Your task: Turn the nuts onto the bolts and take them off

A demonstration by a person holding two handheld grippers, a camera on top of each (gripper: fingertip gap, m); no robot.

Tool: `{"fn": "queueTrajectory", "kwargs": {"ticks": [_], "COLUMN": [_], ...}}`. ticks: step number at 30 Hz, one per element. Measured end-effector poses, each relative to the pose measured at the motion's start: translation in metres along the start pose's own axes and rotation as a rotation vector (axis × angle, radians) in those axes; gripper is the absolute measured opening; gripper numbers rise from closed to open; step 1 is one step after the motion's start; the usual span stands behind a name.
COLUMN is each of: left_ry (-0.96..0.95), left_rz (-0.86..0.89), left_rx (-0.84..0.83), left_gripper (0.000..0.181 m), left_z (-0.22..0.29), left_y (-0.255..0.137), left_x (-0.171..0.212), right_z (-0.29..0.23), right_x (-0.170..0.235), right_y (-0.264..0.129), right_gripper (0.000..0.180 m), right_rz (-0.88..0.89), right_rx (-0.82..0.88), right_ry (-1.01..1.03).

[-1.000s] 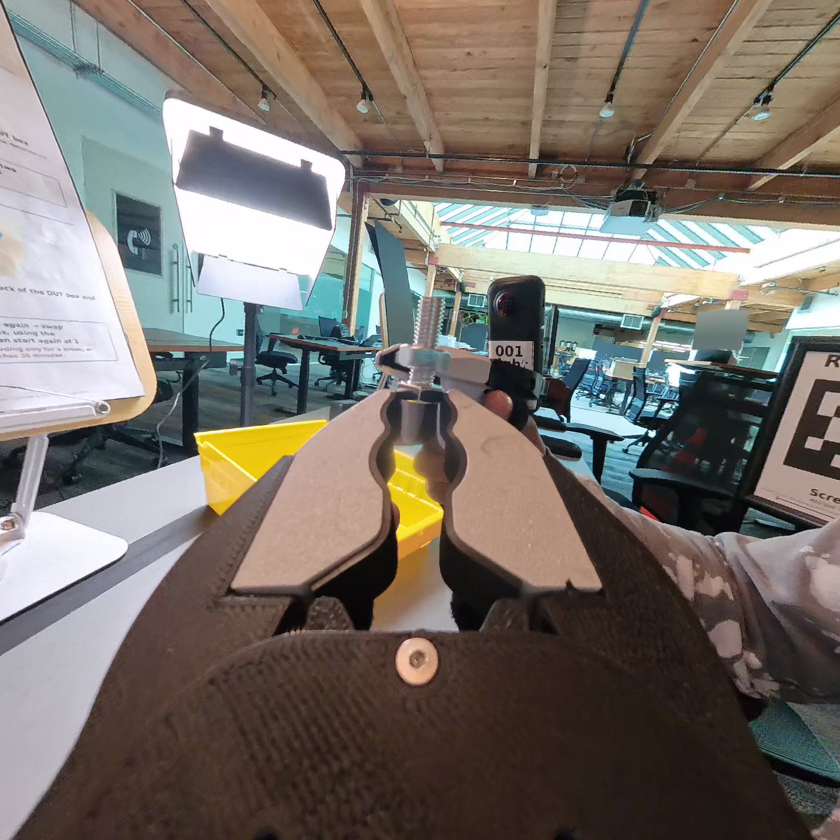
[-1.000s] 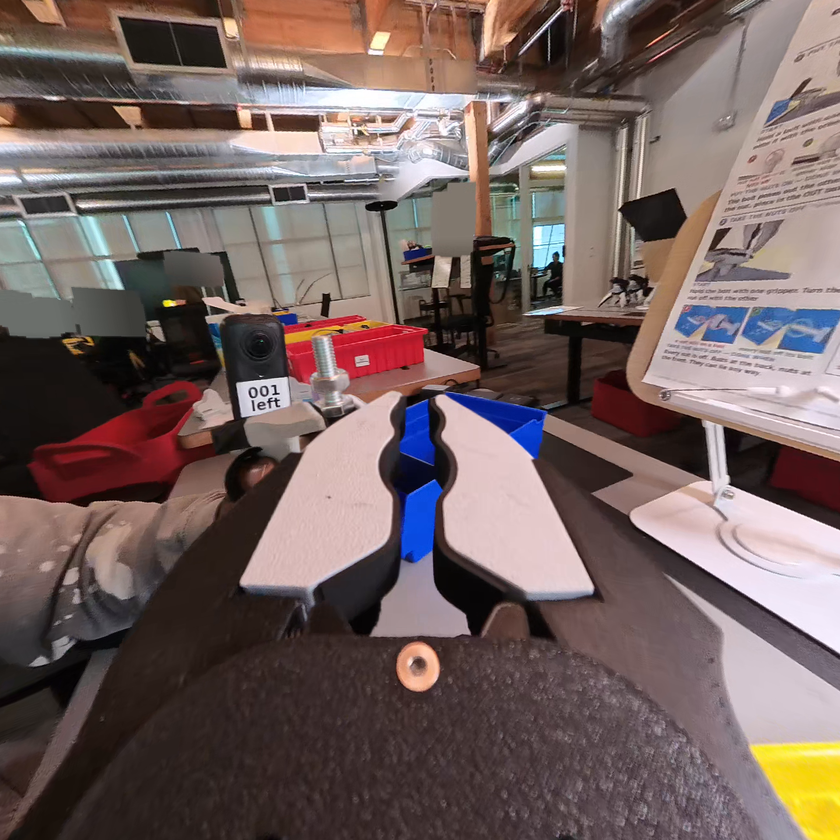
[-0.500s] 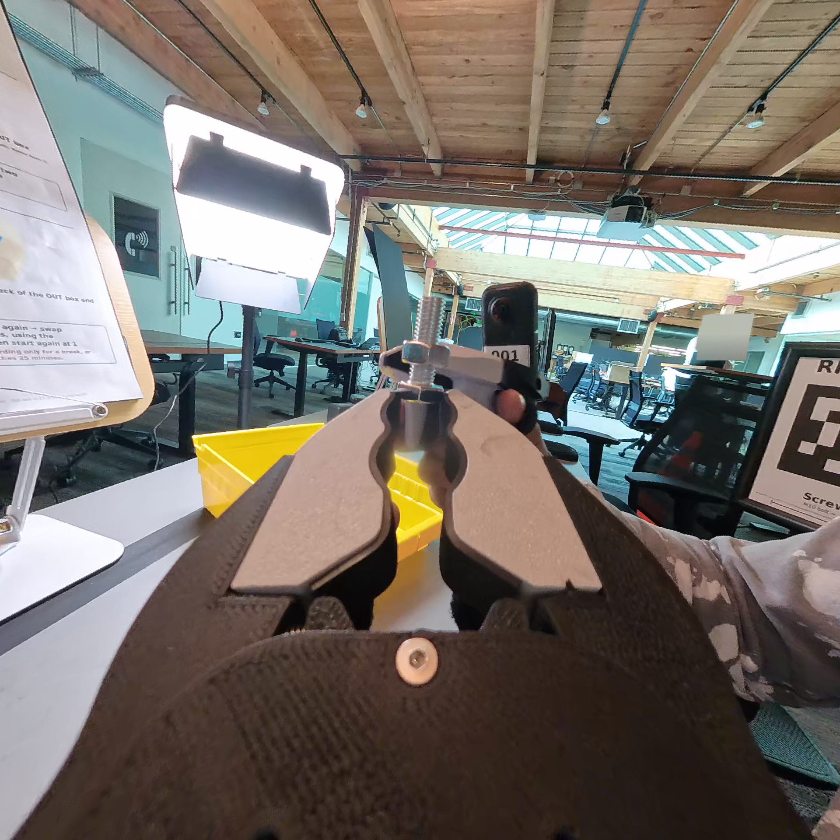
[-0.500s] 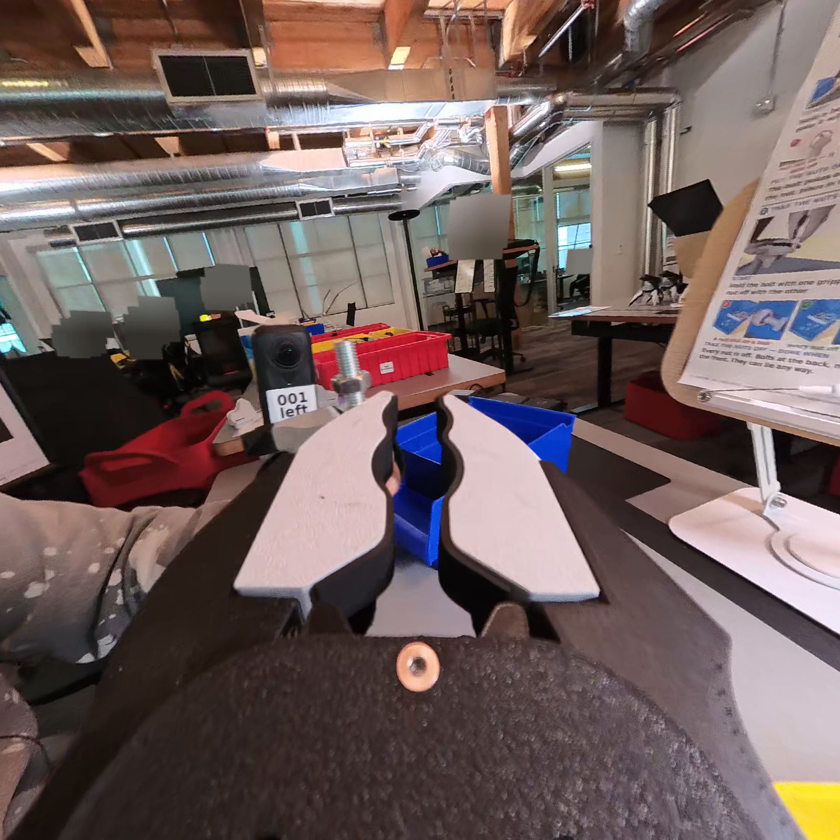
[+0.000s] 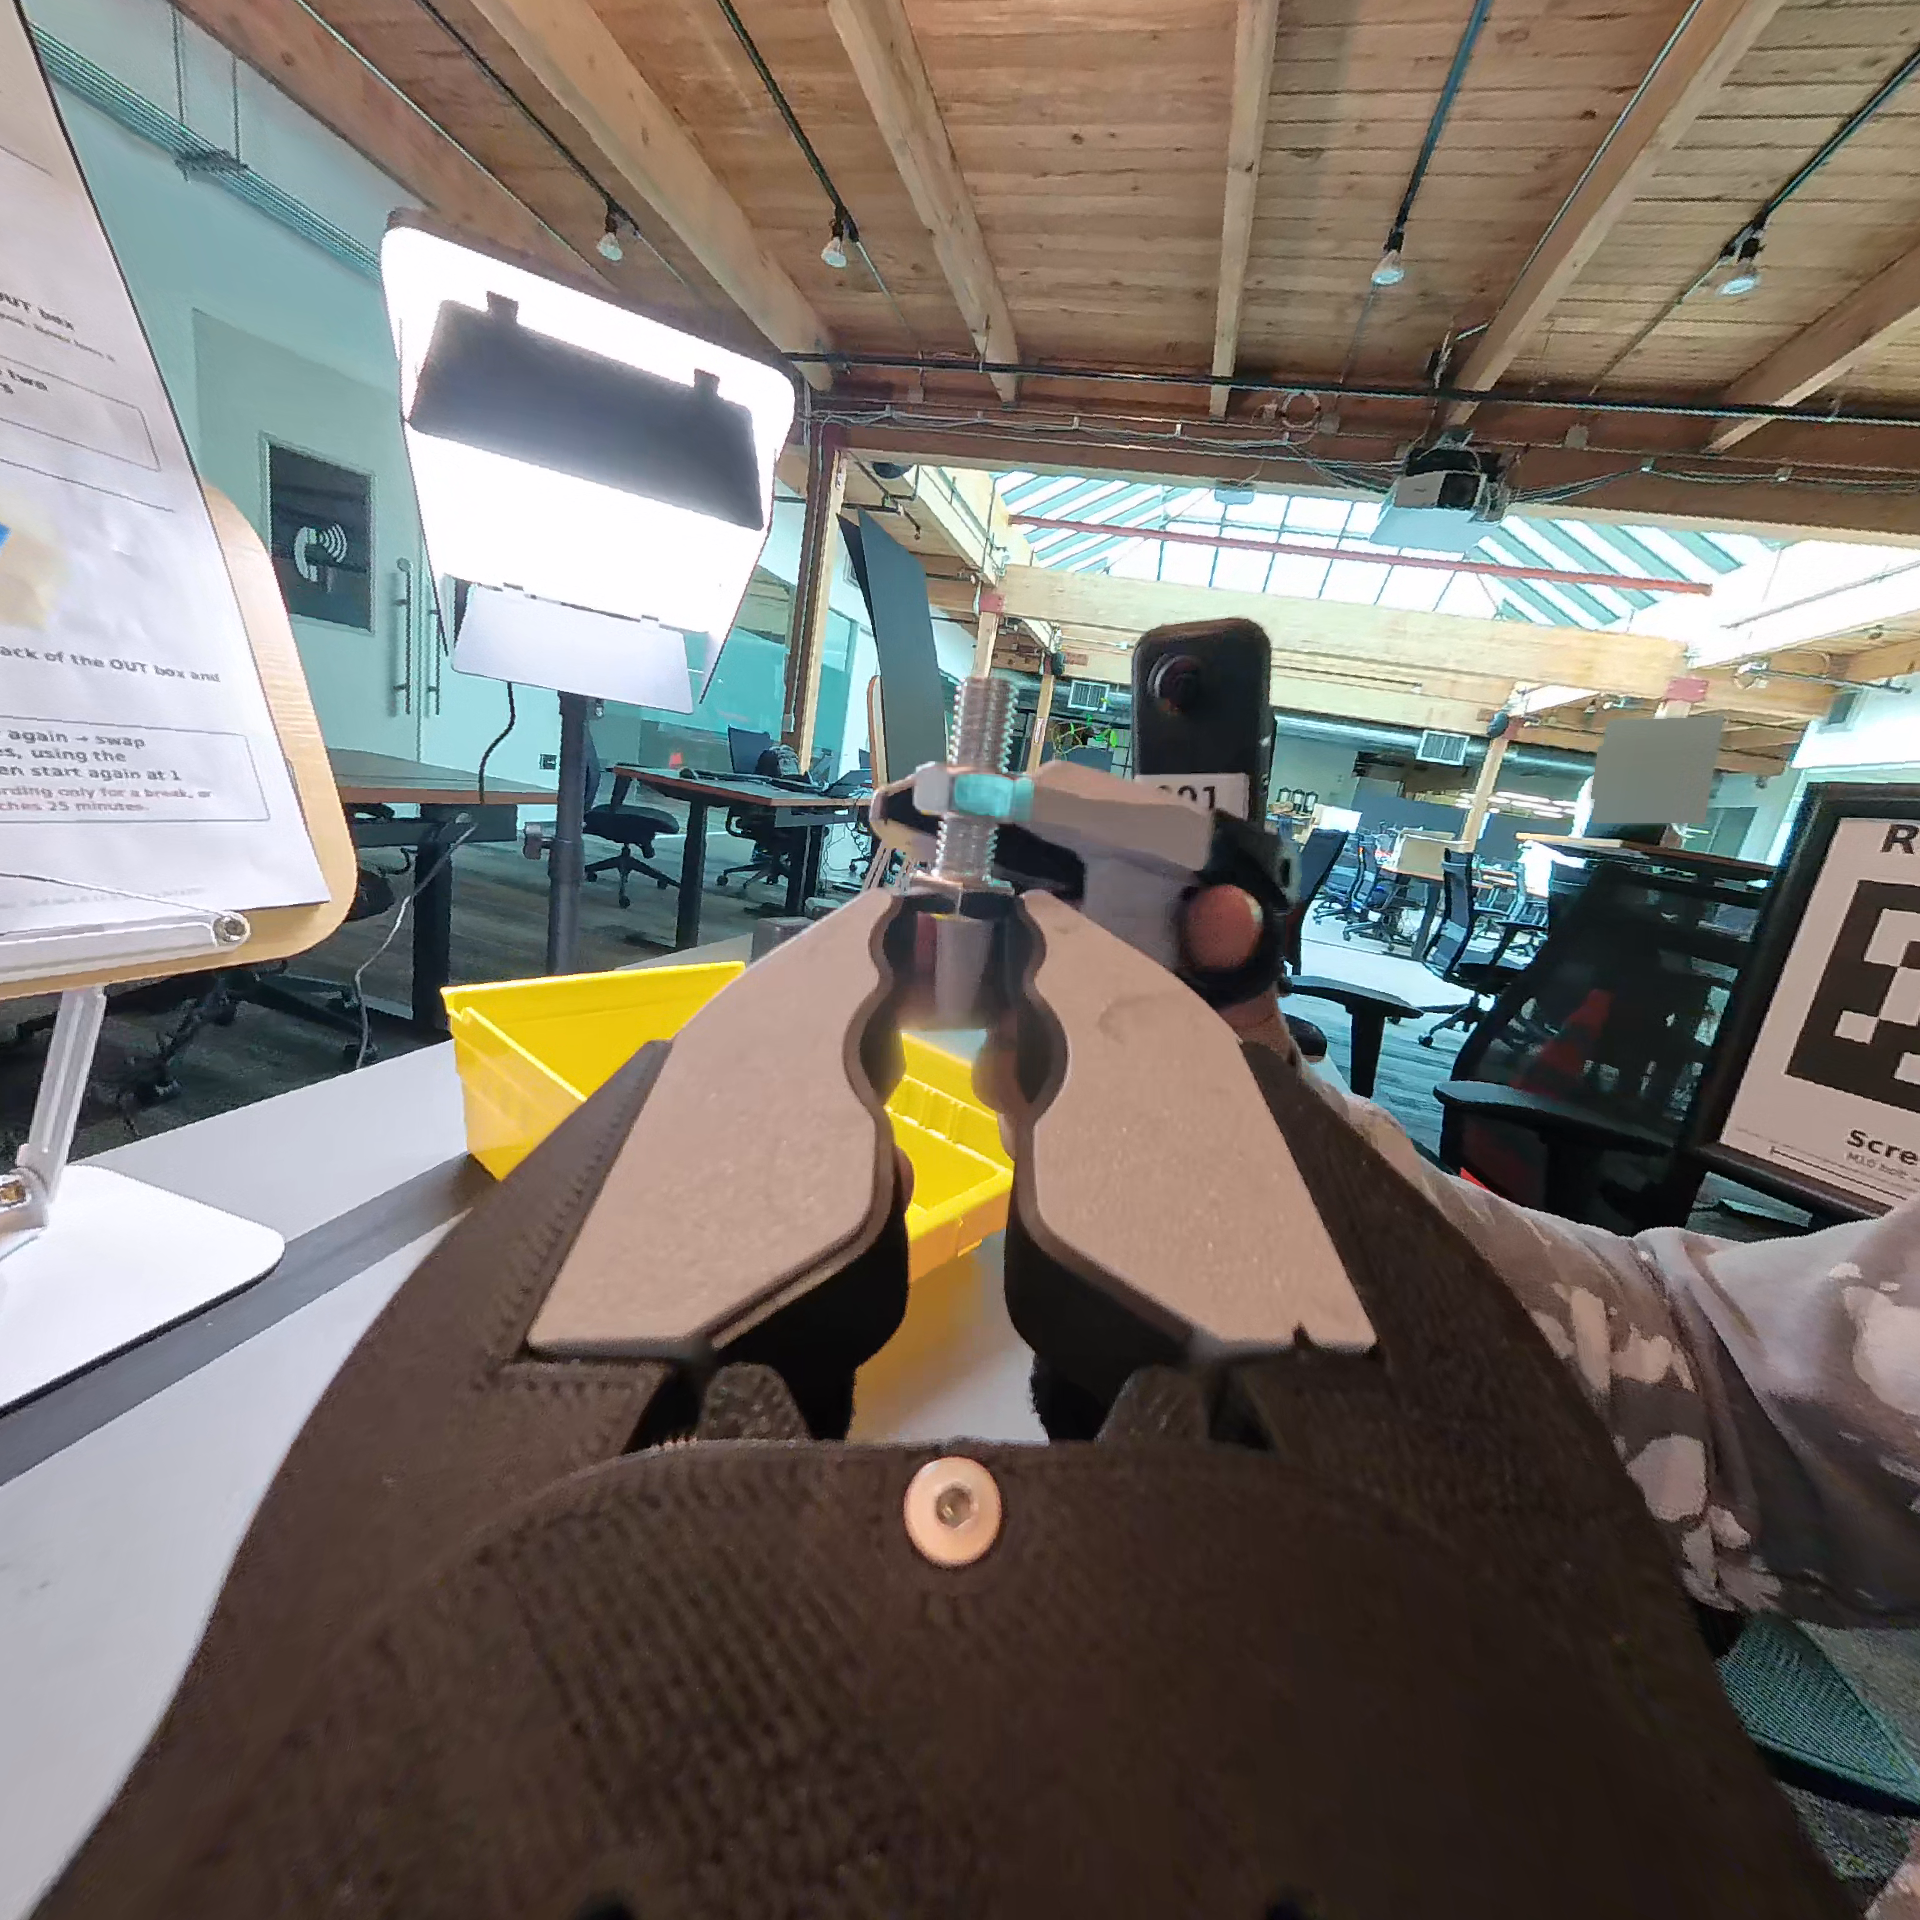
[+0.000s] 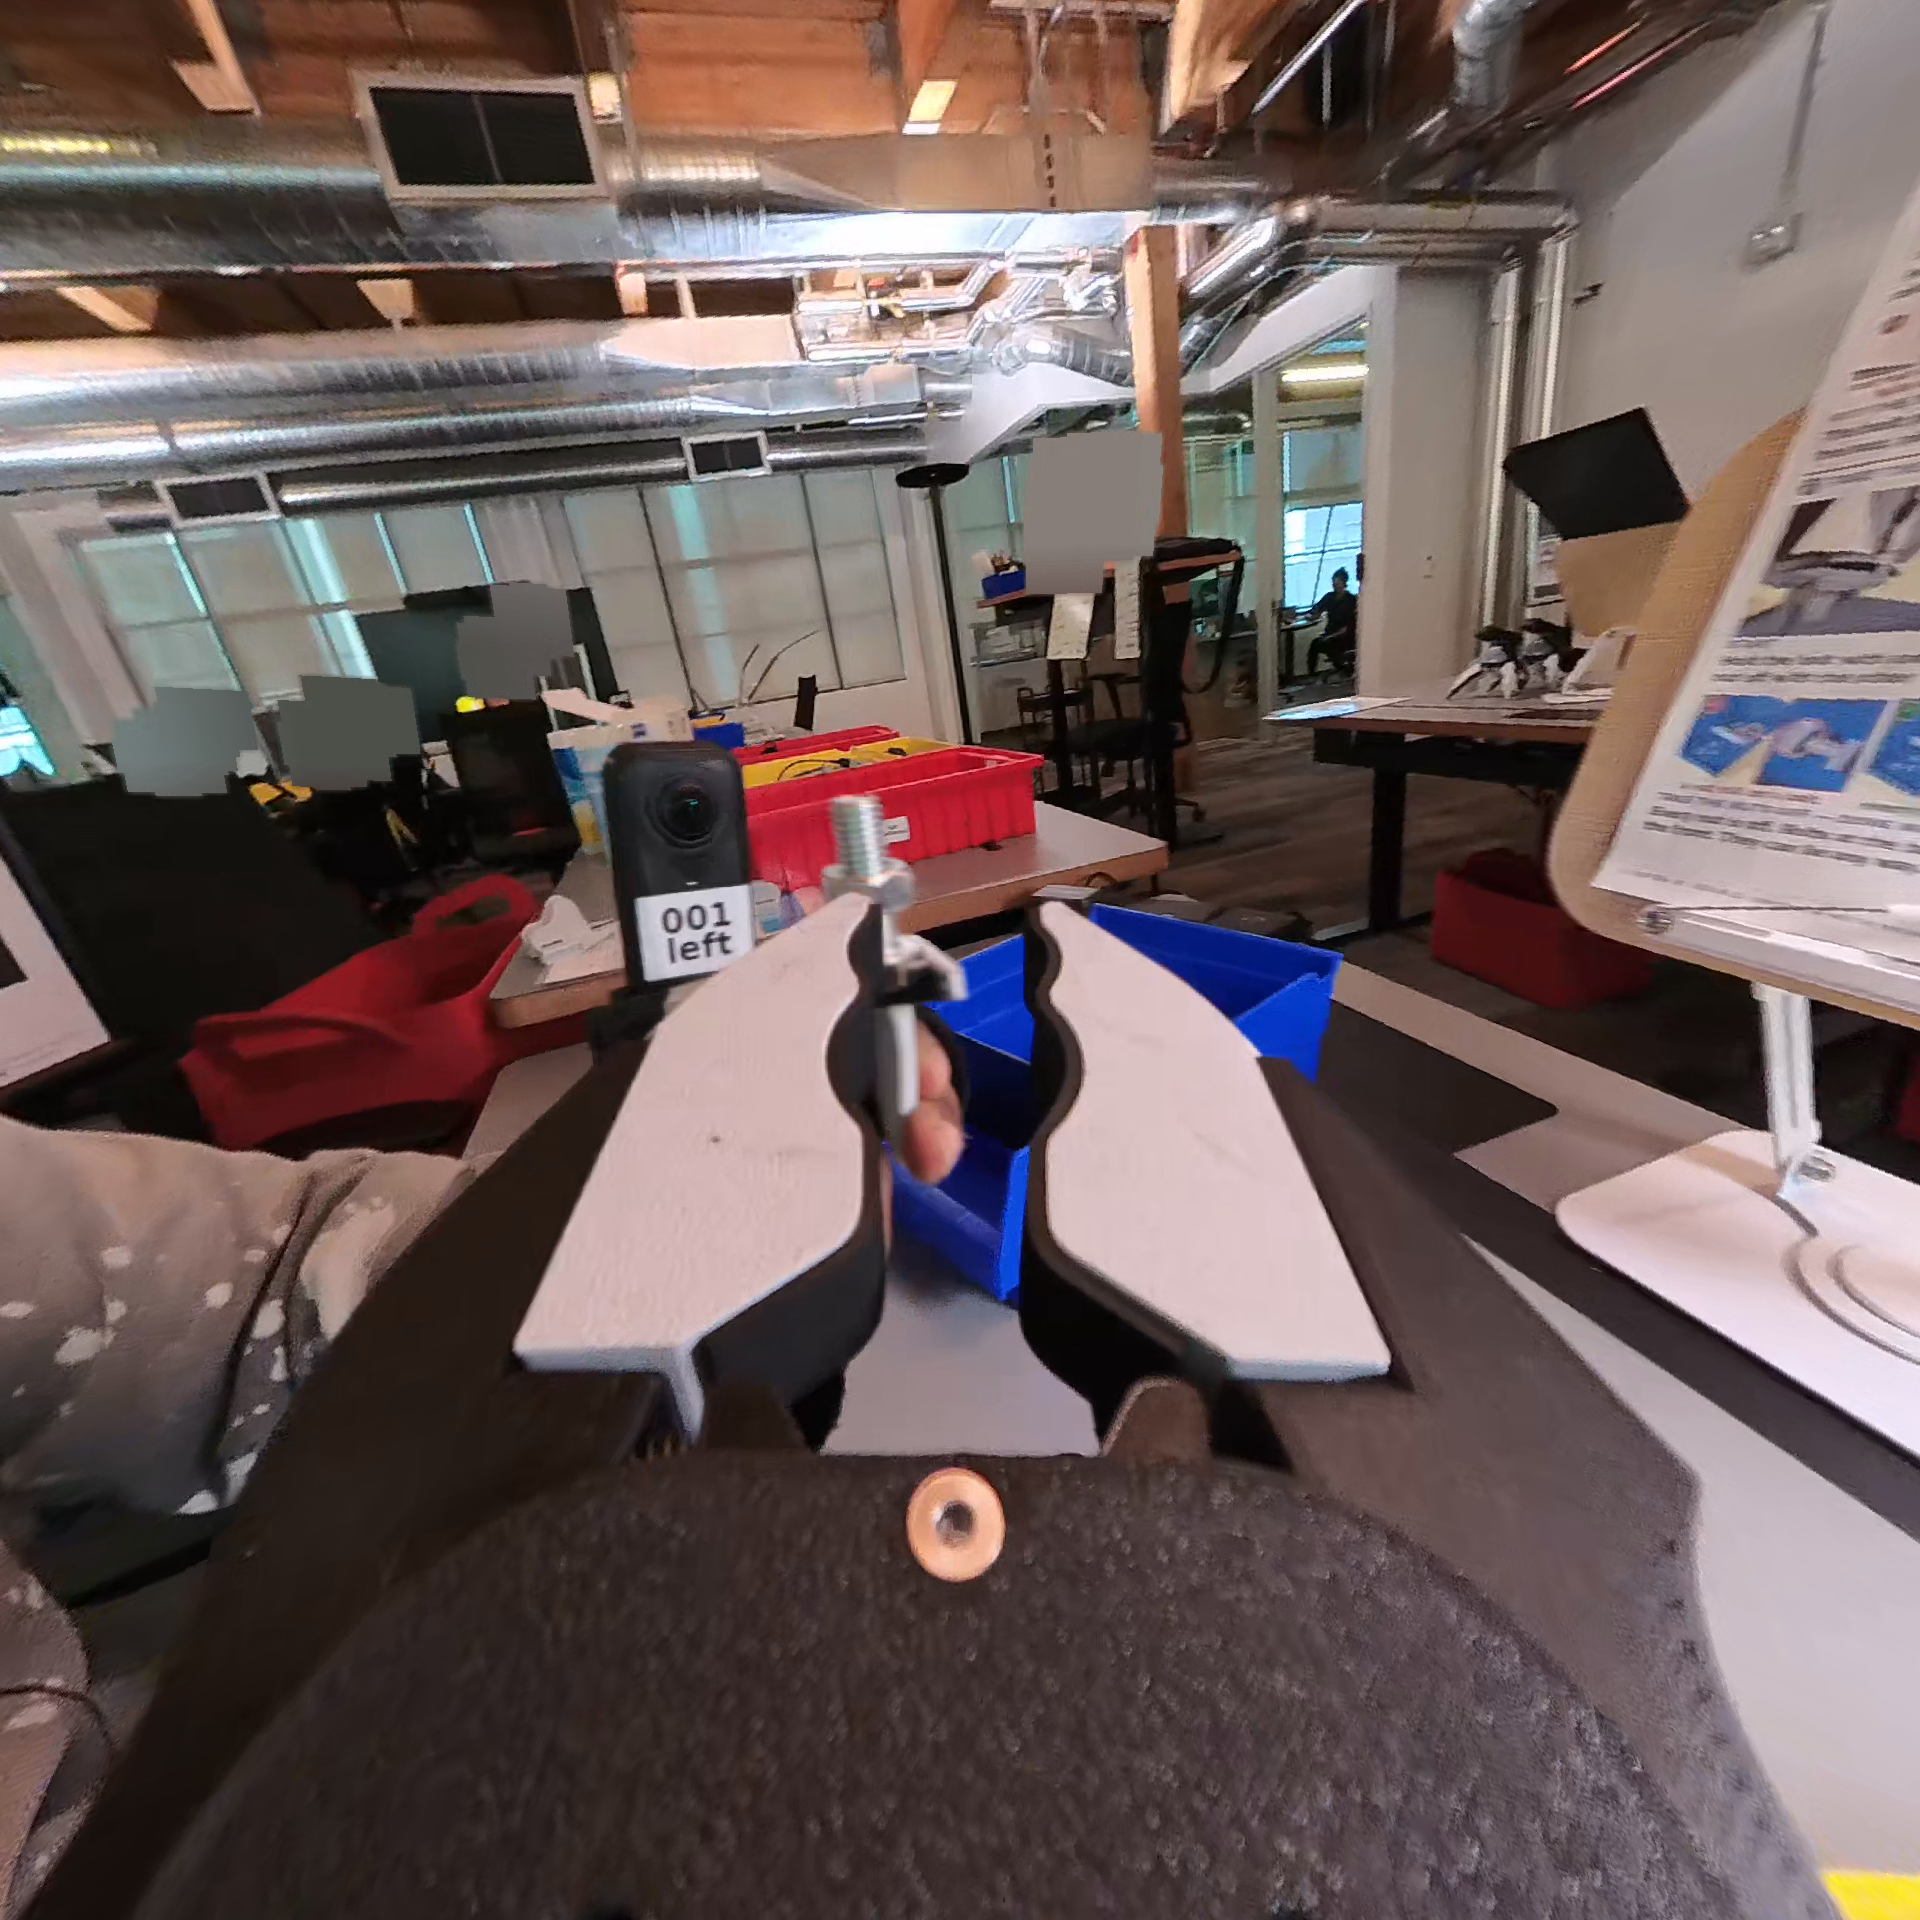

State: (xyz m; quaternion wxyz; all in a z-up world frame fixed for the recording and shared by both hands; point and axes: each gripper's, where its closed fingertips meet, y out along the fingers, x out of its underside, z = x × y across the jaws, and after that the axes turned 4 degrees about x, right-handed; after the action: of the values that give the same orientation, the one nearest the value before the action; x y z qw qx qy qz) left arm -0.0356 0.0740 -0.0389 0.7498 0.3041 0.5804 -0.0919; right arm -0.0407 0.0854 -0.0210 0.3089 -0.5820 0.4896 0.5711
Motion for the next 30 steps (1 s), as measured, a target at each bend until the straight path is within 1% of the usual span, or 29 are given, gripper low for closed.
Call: {"fn": "queueTrajectory", "kwargs": {"ticks": [2, 5, 6, 7, 8, 9, 11, 15, 19, 20, 21, 22, 26, 30], "left_ry": [-0.006, -0.003, -0.008, -0.016, -0.024, -0.015, 0.002, -0.005, -0.003, -0.01, -0.018, -0.019, -0.003, -0.009], "left_rz": [-0.01, -0.014, -0.01, 0.012, 0.02, 0.02, 0.021, 0.007, 0.003, 0.014, 0.031, 0.031, 0.024, 0.005], "left_rx": [-0.001, 0.0, -0.003, 0.012, 0.014, 0.012, 0.004, -0.003, 0.001, 0.0, 0.019, 0.014, 0.005, 0.003], "left_gripper": [0.017, 0.017, 0.017, 0.017, 0.017, 0.018, 0.018, 0.017, 0.017, 0.017, 0.017, 0.018, 0.017, 0.017], "left_z": [0.0, 0.001, 0.0, 0.0, 0.0, -0.001, 0.0, -0.001, 0.001, 0.0, 0.001, -0.001, 0.0, 0.0], "left_y": [0.002, 0.002, 0.002, 0.0, -0.001, -0.002, -0.002, 0.0, 0.001, 0.0, -0.002, -0.003, -0.002, 0.001], "left_x": [0.005, 0.006, 0.005, 0.002, -0.001, -0.003, -0.004, 0.002, 0.003, 0.001, -0.002, -0.004, -0.003, 0.005], "right_z": [-0.011, -0.01, -0.008, 0.003, 0.011, 0.014, 0.01, -0.012, -0.01, -0.005, 0.007, 0.015, 0.004, -0.014], "right_x": [0.005, 0.007, 0.006, 0.003, -0.001, -0.003, -0.004, 0.003, 0.006, 0.004, 0.0, -0.004, -0.004, 0.004], "right_y": [0.007, 0.009, 0.007, 0.004, 0.0, -0.003, -0.004, 0.007, 0.01, 0.008, 0.004, 0.0, 0.0, 0.011], "right_gripper": [0.03, 0.031, 0.027, 0.008, 0.008, 0.009, 0.02, 0.031, 0.032, 0.024, 0.01, 0.009, 0.026, 0.034], "right_rz": [-0.018, -0.019, -0.015, 0.0, 0.027, 0.032, 0.02, -0.014, -0.021, -0.014, 0.011, 0.036, 0.013, -0.015], "right_rx": [-0.026, -0.021, -0.023, 0.029, 0.062, 0.062, 0.03, -0.023, -0.003, 0.01, 0.075, 0.101, 0.041, 0.003], "right_ry": [-0.008, -0.002, 0.009, 0.024, 0.018, 0.021, 0.033, -0.013, -0.013, 0.009, 0.026, 0.024, 0.009, -0.009]}}
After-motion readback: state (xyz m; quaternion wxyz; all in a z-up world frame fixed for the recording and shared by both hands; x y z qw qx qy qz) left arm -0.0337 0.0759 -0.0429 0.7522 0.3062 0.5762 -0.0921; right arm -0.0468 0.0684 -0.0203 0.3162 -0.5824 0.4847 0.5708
